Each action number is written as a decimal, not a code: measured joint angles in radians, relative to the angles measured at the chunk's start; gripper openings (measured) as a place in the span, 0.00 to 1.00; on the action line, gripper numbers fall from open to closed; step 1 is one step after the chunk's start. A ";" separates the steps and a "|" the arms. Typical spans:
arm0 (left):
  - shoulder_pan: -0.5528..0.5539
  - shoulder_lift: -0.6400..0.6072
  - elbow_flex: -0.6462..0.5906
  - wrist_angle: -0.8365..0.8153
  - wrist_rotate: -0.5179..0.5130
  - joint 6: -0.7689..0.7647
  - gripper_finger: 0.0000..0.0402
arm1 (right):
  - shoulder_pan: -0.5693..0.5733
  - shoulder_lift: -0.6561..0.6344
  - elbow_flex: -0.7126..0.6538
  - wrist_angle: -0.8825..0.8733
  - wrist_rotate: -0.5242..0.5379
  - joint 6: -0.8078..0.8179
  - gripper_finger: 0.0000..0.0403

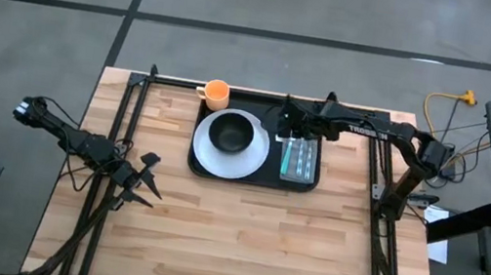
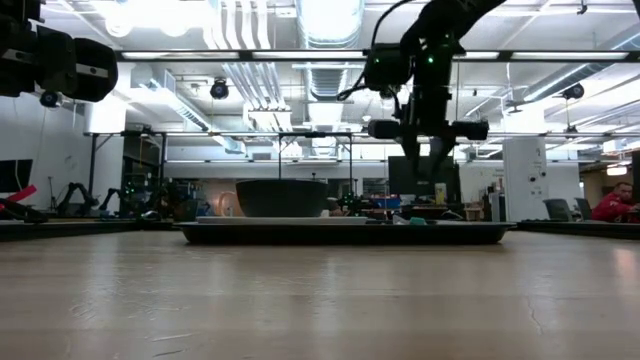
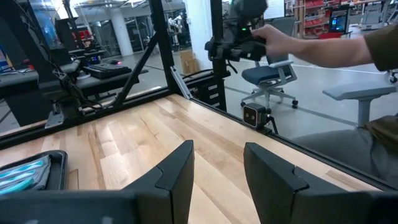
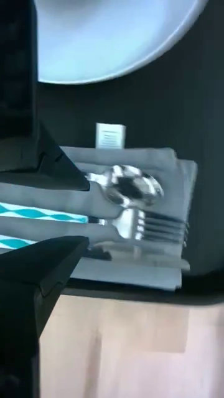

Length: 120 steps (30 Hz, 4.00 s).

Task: Set up tray
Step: Return to Home Position

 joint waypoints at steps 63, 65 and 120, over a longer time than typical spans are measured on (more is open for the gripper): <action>0.000 0.025 0.000 0.000 0.000 0.000 0.30 | 0.516 -1.096 -1.225 1.677 -0.375 -1.333 0.23; 0.000 0.024 0.000 0.000 0.000 0.000 0.30 | 0.516 -1.136 -1.243 1.674 -0.396 -1.325 0.23; 0.000 0.024 0.000 0.000 0.000 0.000 0.30 | 0.516 -1.640 -1.301 0.977 -0.498 -1.178 0.22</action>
